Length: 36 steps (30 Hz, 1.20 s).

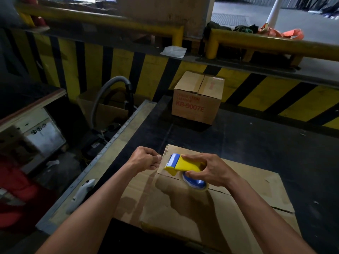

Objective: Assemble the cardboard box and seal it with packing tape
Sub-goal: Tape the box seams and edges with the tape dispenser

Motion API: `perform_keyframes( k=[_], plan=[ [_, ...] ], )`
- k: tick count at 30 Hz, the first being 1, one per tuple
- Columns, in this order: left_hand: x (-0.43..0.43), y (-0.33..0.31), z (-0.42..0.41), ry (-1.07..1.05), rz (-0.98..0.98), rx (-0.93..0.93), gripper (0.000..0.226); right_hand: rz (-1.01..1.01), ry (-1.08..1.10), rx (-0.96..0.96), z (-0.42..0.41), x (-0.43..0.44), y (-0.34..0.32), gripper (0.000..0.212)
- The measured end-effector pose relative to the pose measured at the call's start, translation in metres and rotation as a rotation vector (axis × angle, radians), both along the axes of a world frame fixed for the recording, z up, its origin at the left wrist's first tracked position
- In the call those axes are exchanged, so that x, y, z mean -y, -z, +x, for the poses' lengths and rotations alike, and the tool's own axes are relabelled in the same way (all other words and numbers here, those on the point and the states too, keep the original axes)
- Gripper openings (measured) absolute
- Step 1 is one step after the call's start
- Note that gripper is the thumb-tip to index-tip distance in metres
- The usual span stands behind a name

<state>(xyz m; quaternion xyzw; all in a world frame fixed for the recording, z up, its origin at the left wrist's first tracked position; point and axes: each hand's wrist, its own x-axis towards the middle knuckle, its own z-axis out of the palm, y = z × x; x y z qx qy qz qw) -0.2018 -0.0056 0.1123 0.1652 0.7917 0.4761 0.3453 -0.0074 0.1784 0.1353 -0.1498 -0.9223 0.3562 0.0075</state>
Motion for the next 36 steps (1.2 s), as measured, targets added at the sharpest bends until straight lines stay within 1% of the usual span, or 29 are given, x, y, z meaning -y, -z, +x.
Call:
perform_keyframes(
  k=[4,8,11,14,24,36],
  plan=[
    [-0.003,0.007,0.0,-0.009,0.003,-0.038,0.007,0.049,-0.028,0.011,0.002,0.0,-0.002,0.074],
    [0.001,0.013,-0.002,-0.038,-0.006,-0.097,0.006,0.06,-0.03,0.039,0.007,-0.011,0.0,0.071],
    [0.006,0.016,0.002,-0.041,-0.021,-0.023,0.009,0.09,-0.061,0.088,0.012,-0.017,0.004,0.07],
    [0.008,0.019,0.005,-0.044,-0.049,-0.027,0.01,0.129,-0.106,0.114,0.012,-0.017,0.005,0.069],
    [0.015,0.025,0.004,-0.045,-0.117,-0.171,0.011,0.15,-0.114,0.114,0.022,-0.019,0.005,0.067],
    [0.013,0.039,0.01,-0.042,-0.11,-0.117,0.01,0.215,-0.132,0.16,0.02,-0.016,0.0,0.066]
  ],
)
